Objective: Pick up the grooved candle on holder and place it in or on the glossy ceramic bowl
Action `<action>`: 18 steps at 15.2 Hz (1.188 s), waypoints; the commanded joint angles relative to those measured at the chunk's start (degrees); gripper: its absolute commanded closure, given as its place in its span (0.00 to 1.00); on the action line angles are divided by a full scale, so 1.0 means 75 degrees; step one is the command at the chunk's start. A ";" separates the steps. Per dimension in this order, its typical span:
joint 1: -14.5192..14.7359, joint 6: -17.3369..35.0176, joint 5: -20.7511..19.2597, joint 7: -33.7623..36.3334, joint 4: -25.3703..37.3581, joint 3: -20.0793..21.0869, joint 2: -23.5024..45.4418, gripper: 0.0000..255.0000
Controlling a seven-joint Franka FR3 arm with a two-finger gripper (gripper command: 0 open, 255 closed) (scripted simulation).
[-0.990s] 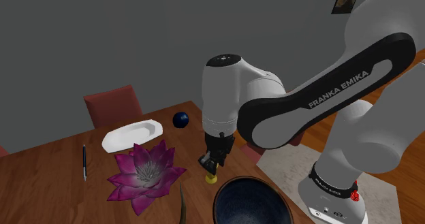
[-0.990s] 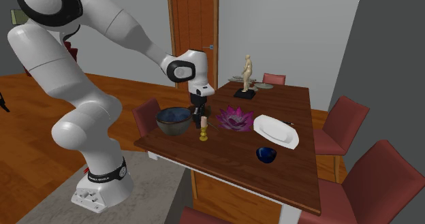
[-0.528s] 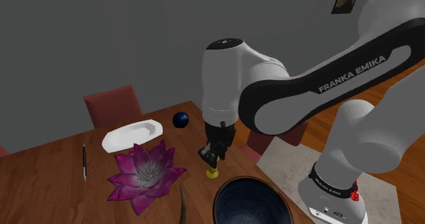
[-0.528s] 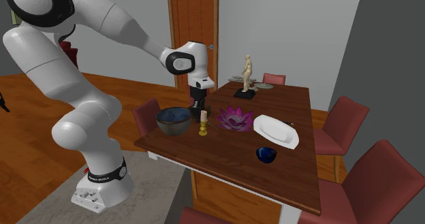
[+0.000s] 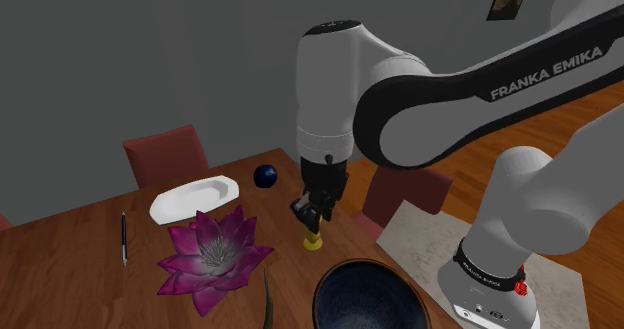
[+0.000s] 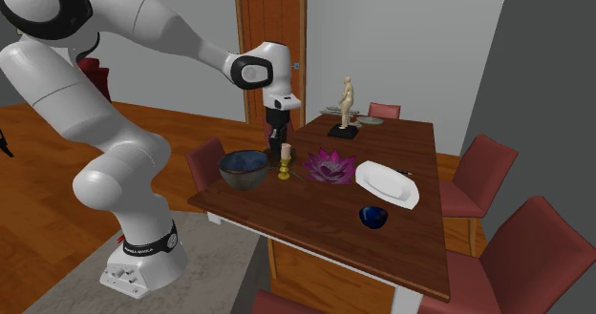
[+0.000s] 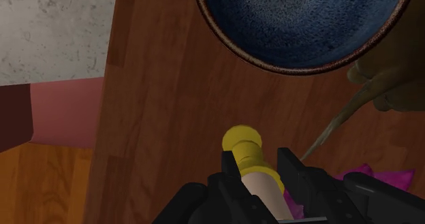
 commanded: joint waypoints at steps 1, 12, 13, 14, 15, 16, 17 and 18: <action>0.0005 -0.0231 -0.0010 -0.0014 0.0128 -0.0057 -0.0099 1.00; -0.0019 -0.1440 -0.0124 -0.0036 0.1031 -0.0321 -0.0408 1.00; -0.0023 -0.1545 -0.0136 -0.0036 0.1122 -0.0342 -0.0423 1.00; -0.0028 -0.1650 -0.0149 -0.0035 0.1213 -0.0363 -0.0436 1.00; -0.0033 -0.1755 -0.0161 -0.0035 0.1306 -0.0383 -0.0447 1.00; -0.0038 -0.1859 -0.0174 -0.0034 0.1401 -0.0403 -0.0456 1.00; -0.0044 -0.1962 -0.0186 -0.0032 0.1497 -0.0422 -0.0464 1.00; -0.0047 -0.2032 -0.0195 -0.0031 0.1563 -0.0435 -0.0468 1.00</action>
